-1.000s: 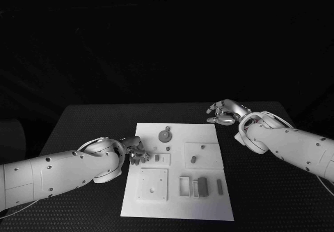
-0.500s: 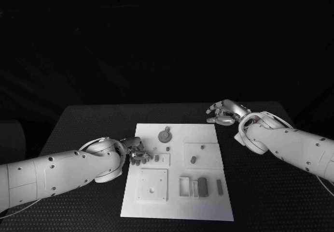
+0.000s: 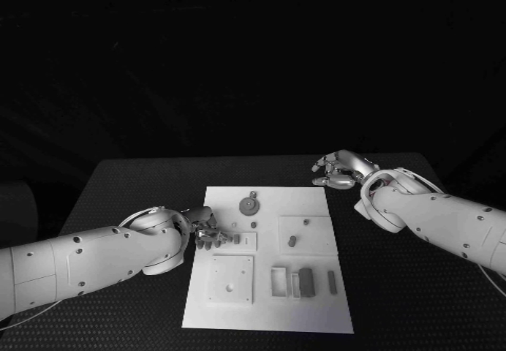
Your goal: Assemble the parts on the task board
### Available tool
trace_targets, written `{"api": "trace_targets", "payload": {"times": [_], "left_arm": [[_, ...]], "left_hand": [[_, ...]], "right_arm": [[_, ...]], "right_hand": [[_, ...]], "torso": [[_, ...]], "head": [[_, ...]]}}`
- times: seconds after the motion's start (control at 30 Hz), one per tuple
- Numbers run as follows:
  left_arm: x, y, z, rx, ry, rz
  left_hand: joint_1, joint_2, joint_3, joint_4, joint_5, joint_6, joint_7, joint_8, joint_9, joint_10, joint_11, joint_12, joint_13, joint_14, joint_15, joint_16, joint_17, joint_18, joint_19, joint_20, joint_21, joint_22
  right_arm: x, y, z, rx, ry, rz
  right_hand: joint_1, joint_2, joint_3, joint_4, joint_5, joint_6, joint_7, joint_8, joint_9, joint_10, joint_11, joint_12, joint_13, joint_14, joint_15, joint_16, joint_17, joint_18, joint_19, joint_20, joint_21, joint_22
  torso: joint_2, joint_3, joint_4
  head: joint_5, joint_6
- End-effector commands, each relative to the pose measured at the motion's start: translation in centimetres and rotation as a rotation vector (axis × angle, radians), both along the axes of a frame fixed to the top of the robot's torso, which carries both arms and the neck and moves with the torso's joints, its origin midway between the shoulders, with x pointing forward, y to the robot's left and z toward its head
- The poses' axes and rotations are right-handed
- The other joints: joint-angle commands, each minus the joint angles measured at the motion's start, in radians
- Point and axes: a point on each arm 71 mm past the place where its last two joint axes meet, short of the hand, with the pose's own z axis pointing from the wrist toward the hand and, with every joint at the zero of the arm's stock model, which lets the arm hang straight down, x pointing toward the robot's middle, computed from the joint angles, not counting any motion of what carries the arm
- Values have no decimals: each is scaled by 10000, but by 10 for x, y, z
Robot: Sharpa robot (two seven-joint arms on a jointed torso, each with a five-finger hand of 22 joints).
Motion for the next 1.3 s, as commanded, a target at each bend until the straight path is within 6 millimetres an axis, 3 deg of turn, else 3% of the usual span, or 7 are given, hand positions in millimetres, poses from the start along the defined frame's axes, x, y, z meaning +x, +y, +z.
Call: {"api": "trace_targets", "payload": {"times": [0.03,0.33,0.4,0.5,0.97,1.13,1.3], "left_arm": [[-2,6,-6,239,348,195],[1,8,-2,18,19,407],[2,9,-1,-142,-66,513],[3,9,1,-518,-260,716],[17,9,22,-4022,-1143,1520],[24,1,30,-4254,-2449,273],[25,-16,34,-3583,-3309,-1363]], "left_hand": [[-22,-214,-2,177,-117,8,52,-36,13,41,44,-65,17,34,-39,-36,23,-125,46,-1068,-44,-13],[-93,-830,164,814,-157,6,48,-52,69,43,37,-92,64,32,-54,-38,62,-101,69,-1079,-28,-18],[-329,-1421,305,1331,-182,-40,61,-64,101,7,47,-119,75,-13,-48,-56,69,-83,68,-1080,-51,-41],[-600,-1731,278,1835,-187,-190,115,-111,135,-127,85,-166,87,-125,-24,-95,73,-109,-8,-1044,-80,-52],[191,-1746,-409,2204,-179,-2011,880,-854,72,-1869,846,-1084,-195,-1405,547,-789,-135,-418,-1215,-528,-676,-216],[710,-1683,-331,1995,-179,-2158,973,-916,30,-2168,1007,-1356,-323,-1657,694,-920,-174,-453,-1466,-385,-781,-232],[3765,-773,249,-559,519,-2261,1052,-928,-19,-2488,1314,-2004,-661,-1687,790,-877,-123,-453,-1593,-243,-624,-87]], "right_arm": [[0,1,0,-34,49,95],[0,1,0,-31,34,88],[0,1,0,-32,33,87],[0,1,-1,-34,34,90],[0,1,-1,-36,33,84],[0,0,-1,-45,27,59],[1,0,-1,-46,12,56]], "right_hand": [[-117,15,-71,13,45,9,66,44,-14,-41,8,47,-14,-60,9,35,-13,139,-52,11,69,-12],[-116,14,-73,12,45,7,67,44,-15,-42,8,48,-16,-61,9,36,-14,139,-53,11,69,-13],[-116,14,-73,12,45,7,67,44,-15,-42,8,49,-17,-61,9,36,-15,140,-53,11,69,-13],[-116,13,-74,12,45,6,67,43,-16,-42,8,49,-18,-62,9,36,-15,140,-53,11,70,-14],[-114,13,-74,11,48,4,67,44,-18,-43,9,51,-21,-62,10,37,-18,140,-54,11,70,-15],[-114,12,-75,11,48,4,67,44,-18,-43,9,51,-21,-62,10,37,-18,139,-55,11,70,-15],[-114,11,-75,10,48,4,67,44,-18,-44,9,52,-22,-63,10,37,-18,140,-55,11,70,-16]], "torso": [[-3,-9,2],[-1,-15,-1],[1,-16,1],[-5,-10,2],[-8,4,-1],[-6,7,-7],[-2,5,-10]], "head": [[-11,10],[-30,37],[-33,43],[-34,43],[-44,110],[-61,142],[-73,169]]}}
